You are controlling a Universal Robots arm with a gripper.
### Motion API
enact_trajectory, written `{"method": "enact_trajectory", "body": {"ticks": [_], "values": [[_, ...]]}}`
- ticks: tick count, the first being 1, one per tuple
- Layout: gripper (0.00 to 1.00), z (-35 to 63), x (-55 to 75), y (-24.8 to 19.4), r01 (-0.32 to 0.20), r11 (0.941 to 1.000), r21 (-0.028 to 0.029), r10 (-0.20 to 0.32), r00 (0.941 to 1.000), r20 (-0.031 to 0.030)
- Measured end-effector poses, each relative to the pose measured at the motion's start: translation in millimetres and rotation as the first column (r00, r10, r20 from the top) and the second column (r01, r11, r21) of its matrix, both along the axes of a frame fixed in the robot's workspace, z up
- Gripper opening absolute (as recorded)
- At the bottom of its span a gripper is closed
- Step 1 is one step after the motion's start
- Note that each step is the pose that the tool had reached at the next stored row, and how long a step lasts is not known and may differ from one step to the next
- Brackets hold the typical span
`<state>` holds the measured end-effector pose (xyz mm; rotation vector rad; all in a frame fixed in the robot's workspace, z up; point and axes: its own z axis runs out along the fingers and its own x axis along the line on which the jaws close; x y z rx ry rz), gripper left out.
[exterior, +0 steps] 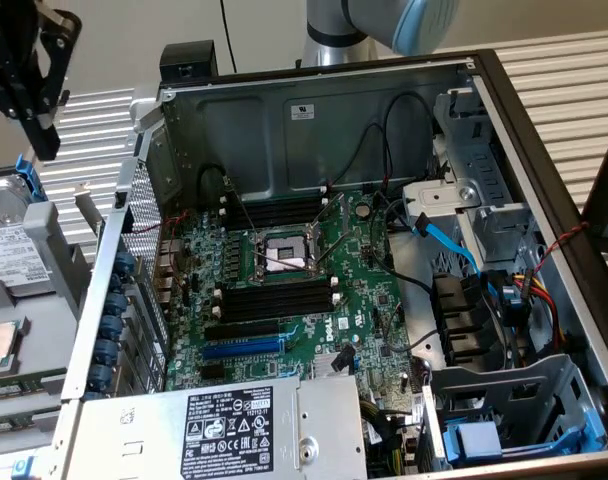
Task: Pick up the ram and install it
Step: 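Reach for the ram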
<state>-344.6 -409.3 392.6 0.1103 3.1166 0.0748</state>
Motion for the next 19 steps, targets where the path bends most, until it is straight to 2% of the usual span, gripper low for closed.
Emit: {"method": "enact_trajectory", "body": {"ticks": [10, 19], "values": [[0.11, 0.0, -45.8, -5.9, 0.0, 1.0, 0.0, 0.0, 1.0, 0.0007], [0.11, 0.0, -82.2, -16.3, 0.0, 1.0, 0.0001, 0.0, 1.0, 0.0011]]}}
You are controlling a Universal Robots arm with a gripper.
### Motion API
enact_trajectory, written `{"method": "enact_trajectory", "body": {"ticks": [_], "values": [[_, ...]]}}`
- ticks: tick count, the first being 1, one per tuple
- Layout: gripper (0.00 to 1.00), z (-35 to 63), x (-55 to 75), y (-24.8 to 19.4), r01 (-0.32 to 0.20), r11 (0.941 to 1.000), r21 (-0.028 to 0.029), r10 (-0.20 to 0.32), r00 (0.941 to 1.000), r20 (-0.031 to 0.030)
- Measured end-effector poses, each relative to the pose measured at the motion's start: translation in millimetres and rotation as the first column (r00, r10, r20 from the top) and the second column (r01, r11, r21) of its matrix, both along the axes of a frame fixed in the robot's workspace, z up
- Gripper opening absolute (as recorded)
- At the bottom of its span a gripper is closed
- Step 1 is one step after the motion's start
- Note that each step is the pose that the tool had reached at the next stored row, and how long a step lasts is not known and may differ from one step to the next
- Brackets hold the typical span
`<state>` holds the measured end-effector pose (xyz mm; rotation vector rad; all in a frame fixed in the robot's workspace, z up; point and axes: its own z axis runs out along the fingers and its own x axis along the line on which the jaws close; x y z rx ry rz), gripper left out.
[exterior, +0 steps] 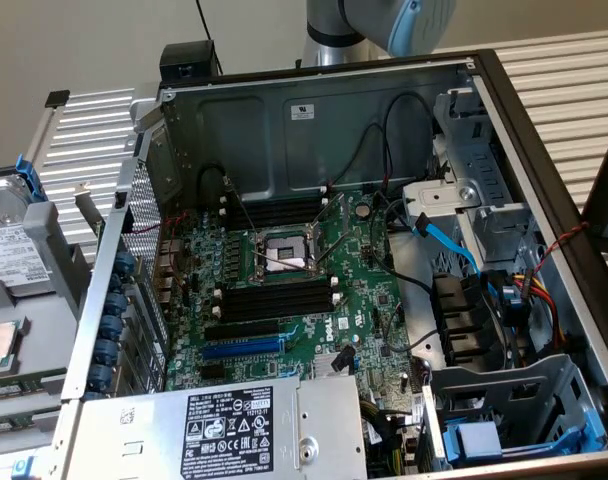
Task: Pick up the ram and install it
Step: 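Reach for the ram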
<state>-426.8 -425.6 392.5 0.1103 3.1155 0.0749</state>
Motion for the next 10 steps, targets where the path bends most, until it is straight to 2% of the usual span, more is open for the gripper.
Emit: {"method": "enact_trajectory", "body": {"ticks": [5, 10], "values": [[0.11, 0.0, -13.4, -6.5, 0.0, 1.0, 0.0002, 0.0, 1.0, 0.0003], [0.11, 0.0, -15.9, -7.8, 0.0, 1.0, 0.0002, 0.0, 1.0, 0.0004]]}}
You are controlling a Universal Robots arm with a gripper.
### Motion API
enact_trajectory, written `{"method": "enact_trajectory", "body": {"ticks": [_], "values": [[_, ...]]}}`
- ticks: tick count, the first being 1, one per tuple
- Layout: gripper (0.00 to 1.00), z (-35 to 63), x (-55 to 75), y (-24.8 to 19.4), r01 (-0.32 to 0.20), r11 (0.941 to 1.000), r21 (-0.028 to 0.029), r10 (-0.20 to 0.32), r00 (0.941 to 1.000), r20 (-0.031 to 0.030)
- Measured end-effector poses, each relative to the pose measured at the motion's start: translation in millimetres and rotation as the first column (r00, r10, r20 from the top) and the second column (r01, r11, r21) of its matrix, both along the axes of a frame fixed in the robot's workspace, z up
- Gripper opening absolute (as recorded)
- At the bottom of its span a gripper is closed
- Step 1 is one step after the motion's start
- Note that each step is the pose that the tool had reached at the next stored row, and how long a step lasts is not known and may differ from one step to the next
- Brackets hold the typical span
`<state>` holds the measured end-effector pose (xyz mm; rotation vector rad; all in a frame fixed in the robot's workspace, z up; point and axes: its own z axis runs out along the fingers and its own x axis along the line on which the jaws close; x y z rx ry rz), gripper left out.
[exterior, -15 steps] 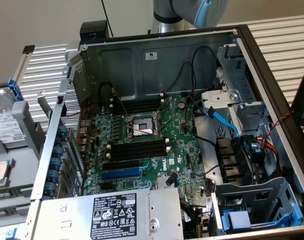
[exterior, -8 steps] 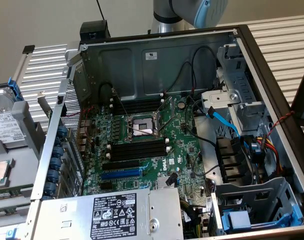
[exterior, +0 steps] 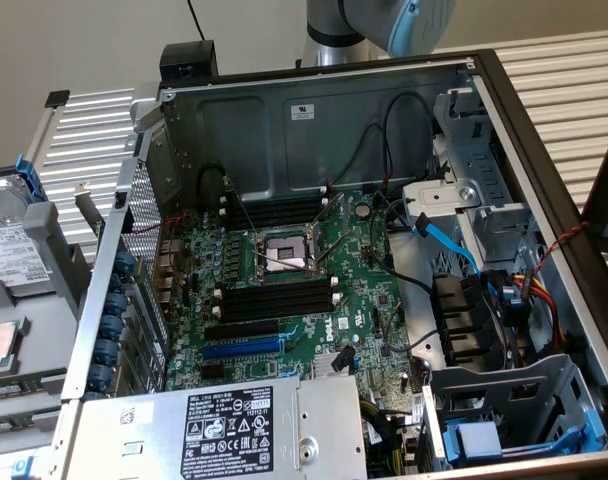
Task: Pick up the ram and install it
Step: 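Reach for the ram, then pick up the ram and move it above insertion slot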
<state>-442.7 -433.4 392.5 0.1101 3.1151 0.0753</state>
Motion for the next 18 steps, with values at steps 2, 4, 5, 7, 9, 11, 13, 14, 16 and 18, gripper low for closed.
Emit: {"method": "enact_trajectory", "body": {"ticks": [2, 4, 5, 7, 9, 11, 13, 14, 16, 18], "values": [[0.11, 0.0, -0.1, 0.0, 0.0, 1.0, 0.0, 0.0, 1.0, -0.0001], [0.11, 0.0, -0.1, 0.0, 0.0, 1.0, 0.0, 0.0, 1.0, 0.0], [0.11, 0.0, -0.1, 0.0, 0.0, 1.0, 0.0, 0.0, 1.0, 0.0], [0.11, 0.0, -0.1, 0.0, 0.0, 1.0, 0.0, 0.0, 1.0, 0.0], [0.11, 0.0, -0.1, 0.0, 0.0, 1.0, 0.0, 0.0, 1.0, 0.0], [0.11, 0.0, -0.1, 0.0, 0.0, 1.0, 0.0, 0.0, 1.0, 0.0], [0.11, -0.4, -0.1, -0.1, 0.0, 1.0, -0.0001, 0.0, 1.0, -0.0001], [0.11, -1.1, -0.1, -0.4, 0.0, 1.0, 0.0001, 0.0, 1.0, 0.0001], [0.11, -2.8, -0.1, -2.5, 0.0, 1.0, 0.0, 0.0, 1.0, 0.0], [0.11, -6.1, -0.1, -3.8, -0.003, 1.0, 0.0, 0.003, 1.0, 0.0001]]}}
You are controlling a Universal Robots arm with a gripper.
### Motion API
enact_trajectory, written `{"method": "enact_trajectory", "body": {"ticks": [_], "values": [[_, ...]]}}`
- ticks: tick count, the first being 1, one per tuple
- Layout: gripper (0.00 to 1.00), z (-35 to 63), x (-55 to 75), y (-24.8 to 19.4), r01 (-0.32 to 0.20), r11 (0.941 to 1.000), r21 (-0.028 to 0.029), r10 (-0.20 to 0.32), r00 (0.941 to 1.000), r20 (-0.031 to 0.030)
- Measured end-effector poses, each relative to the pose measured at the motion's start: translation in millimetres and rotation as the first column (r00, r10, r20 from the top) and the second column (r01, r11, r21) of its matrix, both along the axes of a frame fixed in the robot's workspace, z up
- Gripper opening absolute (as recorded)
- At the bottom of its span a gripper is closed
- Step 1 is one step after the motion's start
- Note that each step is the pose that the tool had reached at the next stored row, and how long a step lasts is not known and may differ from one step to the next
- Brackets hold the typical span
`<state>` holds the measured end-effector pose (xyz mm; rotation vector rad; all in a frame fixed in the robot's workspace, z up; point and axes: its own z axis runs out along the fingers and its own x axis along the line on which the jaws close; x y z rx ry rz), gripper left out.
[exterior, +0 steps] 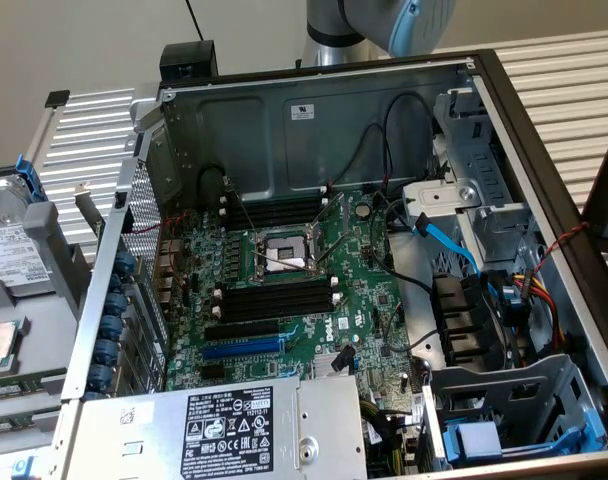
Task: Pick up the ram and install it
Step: 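Pick up the ram and move it above insertion slot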
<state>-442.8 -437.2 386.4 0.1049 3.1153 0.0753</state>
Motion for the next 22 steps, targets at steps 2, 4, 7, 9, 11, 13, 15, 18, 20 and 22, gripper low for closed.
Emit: {"method": "enact_trajectory", "body": {"ticks": [2, 4, 7, 9, 11, 13, 15, 18, 20, 22], "values": [[0.11, -3.8, 0.0, -1.2, -0.004, 1.0, 0.0, 0.004, 1.0, 0.0], [0.11, -7.4, 0.0, -2.4, -0.007, 1.0, 0.0, 0.007, 1.0, 0.0001], [0.11, -12.7, 0.0, -5.7, -0.01, 0.9999, 0.0, 0.01, 0.9999, 0.0], [0.11, -15.8, 0.0, -8.7, -0.012, 0.9999, 0.0001, 0.012, 0.9999, 0.0], [0.11, -18.6, 0.0, -12.2, -0.015, 0.9999, 0.0, 0.015, 0.9999, 0.0], [0.11, -21.4, 0.0, -15.9, -0.018, 0.9998, 0.0, 0.018, 0.9998, 0.0], [0.11, -24.6, 0.0, -19.5, -0.022, 0.9998, 0.0, 0.022, 0.9998, 0.0001], [0.11, -29.8, 0.0, -23.8, -0.028, 0.9996, 0.0, 0.028, 0.9996, 0.0002], [0.11, -33.0, 0.0, -26.3, -0.033, 0.9994, 0.0, 0.033, 0.9994, 0.0], [0.11, -36.5, 0.0, -28.7, -0.039, 0.9993, 0.0, 0.039, 0.9993, 0.0001]]}}
